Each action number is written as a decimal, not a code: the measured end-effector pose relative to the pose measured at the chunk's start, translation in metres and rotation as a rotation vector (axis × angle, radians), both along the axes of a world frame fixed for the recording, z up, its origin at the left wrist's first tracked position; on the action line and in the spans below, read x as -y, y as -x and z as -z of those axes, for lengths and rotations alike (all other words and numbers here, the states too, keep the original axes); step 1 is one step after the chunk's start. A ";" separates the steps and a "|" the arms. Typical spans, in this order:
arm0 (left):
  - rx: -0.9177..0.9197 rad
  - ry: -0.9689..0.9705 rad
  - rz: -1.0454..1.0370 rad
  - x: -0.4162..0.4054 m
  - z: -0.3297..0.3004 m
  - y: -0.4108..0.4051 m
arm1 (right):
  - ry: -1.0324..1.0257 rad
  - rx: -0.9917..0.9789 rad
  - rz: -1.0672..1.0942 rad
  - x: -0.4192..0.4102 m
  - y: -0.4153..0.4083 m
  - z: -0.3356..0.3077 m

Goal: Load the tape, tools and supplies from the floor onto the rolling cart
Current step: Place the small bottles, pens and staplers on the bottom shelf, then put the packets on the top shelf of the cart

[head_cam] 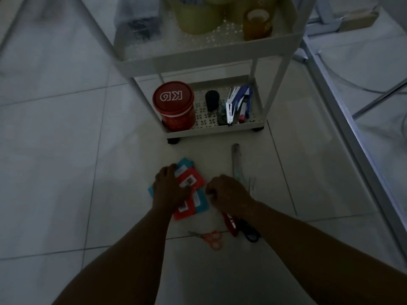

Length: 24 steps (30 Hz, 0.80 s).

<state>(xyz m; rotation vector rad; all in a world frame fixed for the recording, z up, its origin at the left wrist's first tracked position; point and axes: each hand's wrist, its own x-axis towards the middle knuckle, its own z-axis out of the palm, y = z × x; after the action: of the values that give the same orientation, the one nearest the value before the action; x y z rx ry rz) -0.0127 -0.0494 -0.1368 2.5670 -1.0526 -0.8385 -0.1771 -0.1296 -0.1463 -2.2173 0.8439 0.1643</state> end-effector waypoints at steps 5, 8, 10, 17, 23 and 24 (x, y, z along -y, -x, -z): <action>0.104 -0.227 0.050 -0.021 0.005 0.011 | 0.110 -0.151 -0.092 -0.008 -0.002 0.002; 0.066 -0.250 -0.055 -0.020 0.006 0.022 | -0.042 -0.015 0.215 0.003 -0.004 -0.008; 0.035 -0.239 -0.106 -0.018 0.008 0.027 | 0.013 0.101 0.420 0.020 -0.006 -0.020; -0.134 -0.085 -0.185 0.000 0.005 0.031 | 0.301 -0.031 0.340 0.089 -0.016 -0.055; -0.480 0.148 -0.339 0.029 -0.014 0.026 | 0.150 -0.231 0.215 0.111 -0.018 -0.048; -0.527 0.172 -0.342 0.034 -0.019 0.023 | 0.134 -0.208 0.230 0.111 -0.019 -0.046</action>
<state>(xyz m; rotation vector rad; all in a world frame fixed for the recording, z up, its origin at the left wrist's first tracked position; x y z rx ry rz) -0.0359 -0.0838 -0.1177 2.1153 -0.4883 -1.1734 -0.1582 -0.2409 -0.1003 -2.2319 1.2492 0.2366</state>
